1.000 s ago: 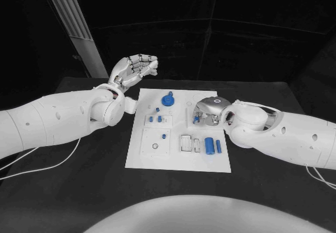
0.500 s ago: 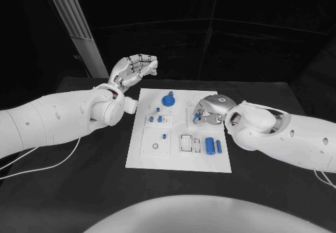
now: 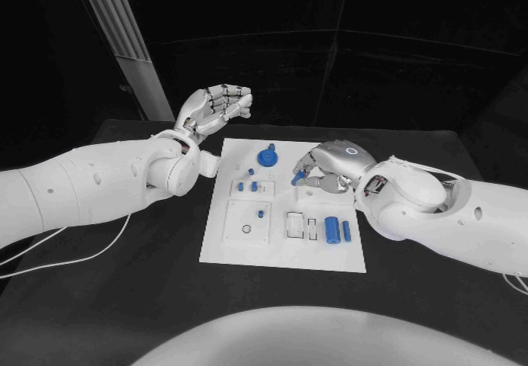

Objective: Assemble the parts on the task board

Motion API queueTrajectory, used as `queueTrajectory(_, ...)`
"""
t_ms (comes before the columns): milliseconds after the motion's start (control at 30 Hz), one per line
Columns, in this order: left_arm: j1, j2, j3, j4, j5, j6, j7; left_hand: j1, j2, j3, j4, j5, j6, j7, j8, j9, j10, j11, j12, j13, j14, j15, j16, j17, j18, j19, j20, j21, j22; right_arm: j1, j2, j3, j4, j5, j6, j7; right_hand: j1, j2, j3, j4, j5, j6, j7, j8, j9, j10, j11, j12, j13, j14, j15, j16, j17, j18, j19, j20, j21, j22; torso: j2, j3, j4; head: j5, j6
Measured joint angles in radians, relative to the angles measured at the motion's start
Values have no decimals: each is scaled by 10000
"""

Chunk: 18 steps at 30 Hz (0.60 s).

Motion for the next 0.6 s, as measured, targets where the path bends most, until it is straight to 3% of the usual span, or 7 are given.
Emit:
queueTrajectory(400, -1, 79, 0, -98, 0, 2, 0, 0, 0, 0, 0, 0, 1, 0, 0, 0, 0, 0, 0, 0, 0, 0, 0, 1, 1, 0, 0, 0, 1, 14, 964, -5, 60, 242, 142, 624, -2, -2, -8, 5, -24, 40, 40, -5, -32, 15, 15, -117, 1, 0, 0, 0, 0, 0, 0, 0, 0, 0, 1, 0, 6, 296, 1)
queueTrajectory(600, -1, 113, 0, -127, 0, 5, 0, 0, 0, 0, 0, 0, 1, 1, 0, 0, 0, 0, 0, 0, 1, 0, 0, -23, 1, 34, -33, 0, 2, 12, 1511, -9, -266, -4, 470, 963, -2, -2, -10, 7, -26, 40, 40, -25, -52, 51, 52, -160, -9, 0, 0, 0, 0, 0, 0, 0, 0, 0, 9, 2, 6, 326, 1)
